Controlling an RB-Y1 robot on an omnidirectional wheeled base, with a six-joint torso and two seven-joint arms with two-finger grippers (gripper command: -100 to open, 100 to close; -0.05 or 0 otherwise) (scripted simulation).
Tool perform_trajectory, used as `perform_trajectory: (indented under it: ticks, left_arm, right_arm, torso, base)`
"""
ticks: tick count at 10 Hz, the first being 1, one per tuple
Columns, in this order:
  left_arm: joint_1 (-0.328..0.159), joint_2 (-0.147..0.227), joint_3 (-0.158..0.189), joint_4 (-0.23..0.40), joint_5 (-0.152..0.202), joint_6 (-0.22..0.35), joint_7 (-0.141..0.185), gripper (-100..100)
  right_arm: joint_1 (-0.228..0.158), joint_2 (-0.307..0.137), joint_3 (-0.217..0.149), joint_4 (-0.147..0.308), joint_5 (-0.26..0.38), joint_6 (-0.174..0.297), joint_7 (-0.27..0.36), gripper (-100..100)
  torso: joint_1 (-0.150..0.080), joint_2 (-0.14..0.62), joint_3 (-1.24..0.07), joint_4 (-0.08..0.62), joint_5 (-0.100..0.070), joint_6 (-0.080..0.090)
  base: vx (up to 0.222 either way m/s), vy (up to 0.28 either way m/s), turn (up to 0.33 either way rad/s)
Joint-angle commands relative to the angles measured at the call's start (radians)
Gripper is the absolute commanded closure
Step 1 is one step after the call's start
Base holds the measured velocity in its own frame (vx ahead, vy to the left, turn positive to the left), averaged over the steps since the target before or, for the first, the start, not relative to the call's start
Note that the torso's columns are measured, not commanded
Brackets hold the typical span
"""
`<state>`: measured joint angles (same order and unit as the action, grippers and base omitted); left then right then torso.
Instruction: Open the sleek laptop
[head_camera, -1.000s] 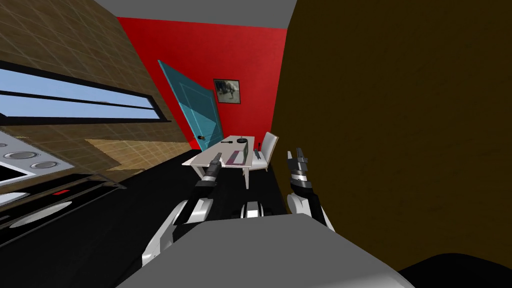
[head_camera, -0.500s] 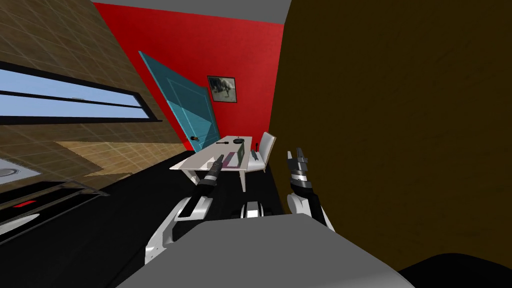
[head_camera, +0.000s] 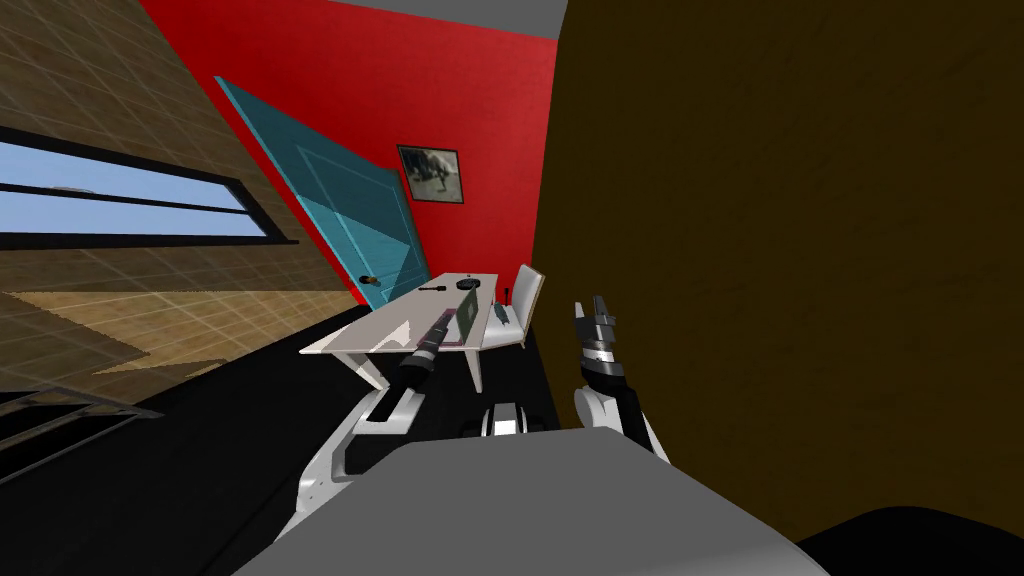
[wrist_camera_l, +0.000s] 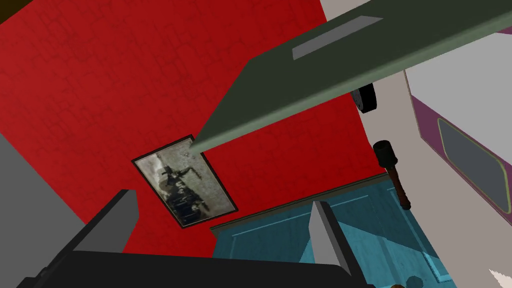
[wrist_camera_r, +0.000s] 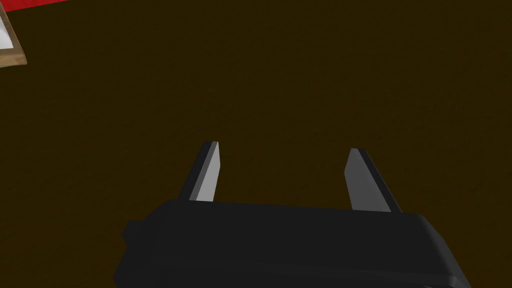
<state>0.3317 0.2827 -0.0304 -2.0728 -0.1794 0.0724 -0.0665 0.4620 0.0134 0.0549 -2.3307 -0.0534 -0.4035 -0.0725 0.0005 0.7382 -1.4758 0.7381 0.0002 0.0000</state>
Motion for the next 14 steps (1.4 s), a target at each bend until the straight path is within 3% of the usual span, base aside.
perform_trajectory:
  ticks: [1, 2, 3, 4, 5, 6, 8, 12, 13, 14]
  left_arm:
    - [-0.017, 0.026, -0.004, 0.031, -0.016, 0.051, -0.011, -100]
    - [-0.011, 0.020, -0.003, 0.023, -0.011, 0.035, -0.008, -100]
    - [-0.007, 0.029, -0.001, -0.004, -0.011, 0.065, -0.007, -100]
    - [-0.009, 0.026, -0.002, 0.009, -0.011, 0.051, -0.008, -100]
    - [-0.009, 0.027, -0.001, 0.006, -0.011, 0.054, -0.007, 100]
    - [-0.014, 0.007, -0.004, 0.011, 0.018, 0.054, 0.021, 100]
    - [-0.019, -0.014, -0.007, 0.015, 0.048, 0.055, 0.050, 100]
    - [-0.030, -0.056, -0.012, 0.023, 0.107, 0.055, 0.107, 100]
    - [-0.035, -0.076, -0.015, 0.026, 0.137, 0.056, 0.136, 100]
    - [-0.031, -0.062, -0.011, 0.026, 0.119, 0.054, 0.115, 100]
  right_arm:
    - [0.000, 0.000, 0.000, 0.000, 0.000, 0.000, 0.000, 0]
    - [0.000, 0.000, 0.000, 0.000, 0.000, 0.000, 0.000, 0]
    - [0.000, 0.000, 0.000, 0.000, 0.000, 0.000, 0.000, 0]
    - [0.000, 0.000, 0.000, 0.000, 0.000, 0.000, 0.000, 0]
    - [0.000, 0.000, 0.000, 0.000, 0.000, 0.000, 0.000, 0]
    - [0.000, 0.000, 0.000, 0.000, 0.000, 0.000, 0.000, 0]
    - [0.000, 0.000, 0.000, 0.000, 0.000, 0.000, 0.000, 0]
    - [0.000, 0.000, 0.000, 0.000, 0.000, 0.000, 0.000, 0]
    - [0.000, 0.000, 0.000, 0.000, 0.000, 0.000, 0.000, 0]
    - [0.000, 0.000, 0.000, 0.000, 0.000, 0.000, 0.000, 0]
  torso:
    - [0.001, 0.001, 0.000, 0.000, 0.000, 0.000]
    - [0.001, 0.001, 0.001, 0.000, 0.000, 0.000]
    - [0.003, 0.003, 0.002, 0.001, 0.001, 0.000]
    - [0.002, 0.000, 0.000, 0.000, 0.001, 0.000]
    - [0.001, 0.001, 0.000, 0.000, 0.000, 0.000]
    - [0.000, 0.002, 0.001, 0.001, 0.000, 0.000]
    - [0.006, 0.001, 0.001, -0.002, 0.006, 0.001]
    - [0.000, -0.003, -0.002, -0.003, 0.002, 0.001]
    - [-0.002, -0.002, -0.001, -0.002, 0.001, 0.001]
    - [0.001, -0.001, -0.001, 0.000, 0.001, 0.001]
  base:
    - [0.098, -0.091, -0.046]
    - [0.045, -0.042, -0.006]
    - [0.087, -0.018, -0.030]
    - [0.054, -0.009, -0.007]
    - [0.007, -0.001, 0.004]
    - [0.001, 0.079, 0.035]
    - [-0.007, 0.112, 0.020]
    - [-0.011, 0.104, 0.017]
    - [-0.006, 0.130, 0.030]
    - [0.000, 0.070, 0.002]
